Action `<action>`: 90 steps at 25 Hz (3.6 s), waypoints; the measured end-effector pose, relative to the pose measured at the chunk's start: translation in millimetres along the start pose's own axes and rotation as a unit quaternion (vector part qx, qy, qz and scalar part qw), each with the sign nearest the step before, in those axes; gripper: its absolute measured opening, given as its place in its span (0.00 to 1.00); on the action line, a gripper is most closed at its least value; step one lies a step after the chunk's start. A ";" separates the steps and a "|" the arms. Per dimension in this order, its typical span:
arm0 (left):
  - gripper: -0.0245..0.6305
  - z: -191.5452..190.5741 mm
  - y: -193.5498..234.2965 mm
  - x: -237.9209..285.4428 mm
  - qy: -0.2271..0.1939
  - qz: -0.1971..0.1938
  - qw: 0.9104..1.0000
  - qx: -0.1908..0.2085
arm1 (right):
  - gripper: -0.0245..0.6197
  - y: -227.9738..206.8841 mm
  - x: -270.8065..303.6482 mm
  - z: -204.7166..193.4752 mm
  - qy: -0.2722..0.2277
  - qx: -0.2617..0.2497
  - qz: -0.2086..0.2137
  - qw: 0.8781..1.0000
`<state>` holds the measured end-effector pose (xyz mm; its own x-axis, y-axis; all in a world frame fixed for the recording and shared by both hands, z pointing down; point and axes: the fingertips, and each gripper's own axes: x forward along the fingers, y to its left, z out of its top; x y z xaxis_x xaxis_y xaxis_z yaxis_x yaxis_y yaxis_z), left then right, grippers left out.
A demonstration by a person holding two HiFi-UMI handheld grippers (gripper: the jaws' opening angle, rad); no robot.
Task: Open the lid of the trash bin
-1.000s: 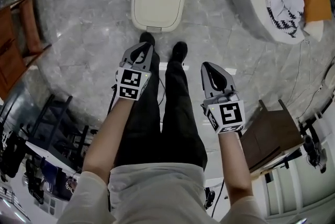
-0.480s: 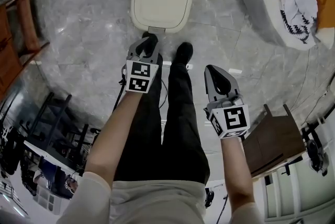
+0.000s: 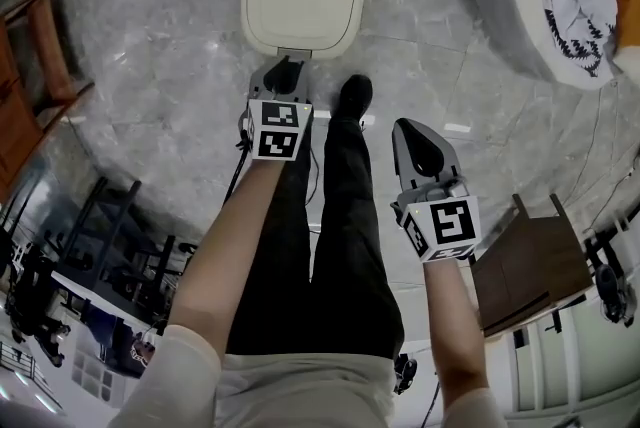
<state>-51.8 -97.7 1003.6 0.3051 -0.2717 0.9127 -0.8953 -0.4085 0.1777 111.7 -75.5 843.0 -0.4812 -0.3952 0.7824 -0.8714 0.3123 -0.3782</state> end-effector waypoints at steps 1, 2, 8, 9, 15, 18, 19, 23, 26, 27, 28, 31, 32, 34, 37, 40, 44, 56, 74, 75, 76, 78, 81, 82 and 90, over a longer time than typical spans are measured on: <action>0.21 -5.0 -0.6 2.8 0.011 0.002 1.000 -0.003 | 0.09 -0.7 -0.2 -2.0 0.001 -0.001 0.001 1.000; 0.22 -8.7 -1.1 5.4 0.018 0.005 1.000 -0.005 | 0.09 -2.1 -0.8 -3.7 0.002 0.000 0.001 1.000; 0.22 -8.7 1.5 13.0 0.012 0.028 0.999 -0.024 | 0.09 -15.5 -3.9 -10.2 0.002 0.008 -0.005 1.000; 0.22 -9.0 1.6 13.7 0.015 0.027 0.999 -0.022 | 0.09 -17.3 -3.5 -10.8 0.001 0.008 -0.005 1.000; 0.22 -11.4 2.0 14.0 0.029 0.030 0.999 -0.008 | 0.09 -17.0 -3.1 -9.5 -0.003 0.005 -0.006 1.000; 0.22 -10.2 0.8 14.2 0.031 0.029 0.999 -0.013 | 0.09 -14.8 -5.2 -7.4 -0.004 0.003 -0.006 1.000; 0.22 -9.3 0.5 13.8 0.032 0.026 0.999 -0.010 | 0.09 -13.1 -6.0 -6.2 -0.005 0.000 -0.005 1.000; 0.28 -7.0 -4.4 9.7 0.044 0.005 0.999 0.000 | 0.09 -8.2 -12.5 -0.2 -0.007 -0.009 -0.007 1.000; 0.28 2.4 -8.1 0.1 0.037 -0.008 0.999 0.002 | 0.09 -6.2 -18.4 5.9 -0.010 -0.016 -0.012 1.000; 0.28 7.8 -8.6 -4.0 0.029 -0.010 0.999 0.006 | 0.09 -5.1 -20.3 8.7 -0.011 -0.018 -0.014 1.000; 0.28 13.2 -9.4 -8.5 0.021 -0.012 1.000 0.012 | 0.09 -4.0 -22.5 11.6 -0.013 -0.019 -0.016 1.000; 0.25 23.7 -15.4 -25.1 0.006 -0.015 1.000 0.017 | 0.09 -1.4 -30.4 21.2 -0.013 -0.027 -0.026 0.999; 0.24 27.5 -17.4 -32.0 0.000 -0.017 1.000 0.017 | 0.09 0.3 -33.3 24.6 -0.012 -0.030 -0.030 0.999; 0.22 36.1 -20.7 -48.8 -0.013 -0.022 1.000 0.018 | 0.09 6.9 -39.2 31.0 -0.010 -0.037 -0.034 0.999; 0.20 50.7 -24.4 -76.4 -0.031 -0.035 0.998 0.033 | 0.09 21.9 -48.1 40.2 -0.007 -0.055 -0.034 0.998; 0.19 62.2 -30.4 -103.3 -0.039 -0.052 0.996 0.057 | 0.09 34.5 -61.0 51.0 -0.007 -0.074 -0.035 0.997; 0.14 75.1 -28.4 -142.7 -0.048 -0.062 0.994 0.071 | 0.09 54.3 -81.3 64.3 -0.007 -0.093 -0.036 0.995; 0.09 102.1 -20.0 -269.1 -0.082 -0.107 0.983 0.121 | 0.09 108.6 -140.0 100.9 -0.022 -0.096 -0.036 0.994; 0.07 144.8 -20.7 -448.3 -0.198 -0.123 0.967 0.098 | 0.09 159.3 -227.8 174.2 -0.102 -0.148 -0.043 0.983; 0.07 145.6 -22.1 -454.8 -0.203 -0.119 0.967 0.098 | 0.09 159.0 -231.5 177.5 -0.105 -0.154 -0.041 0.982; 0.07 146.6 -24.0 -461.0 -0.209 -0.114 0.966 0.097 | 0.09 158.6 -234.9 180.0 -0.107 -0.160 -0.038 0.981; 0.07 150.3 -28.7 -472.6 -0.226 -0.103 0.965 0.090 | 0.09 157.7 -242.1 183.8 -0.110 -0.171 -0.031 0.979; 0.07 156.9 -39.1 -488.2 -0.252 -0.088 0.960 0.077 | 0.09 155.6 -254.5 188.3 -0.116 -0.184 -0.017 0.976; 0.06 158.0 -43.5 -492.7 -0.259 -0.085 0.959 0.074 | 0.09 154.7 -259.1 189.0 -0.117 -0.188 -0.012 0.975; 0.06 153.3 -78.1 -522.7 -0.299 -0.036 0.953 0.036 | 0.09 146.0 -302.1 192.1 -0.133 -0.236 0.021 0.962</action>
<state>-91.5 -57.3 456.2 0.5144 -0.6800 0.5225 -0.8471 -0.4976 0.1864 111.6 -76.5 456.3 -0.5777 -0.5610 0.5930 -0.7404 0.6660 -0.0912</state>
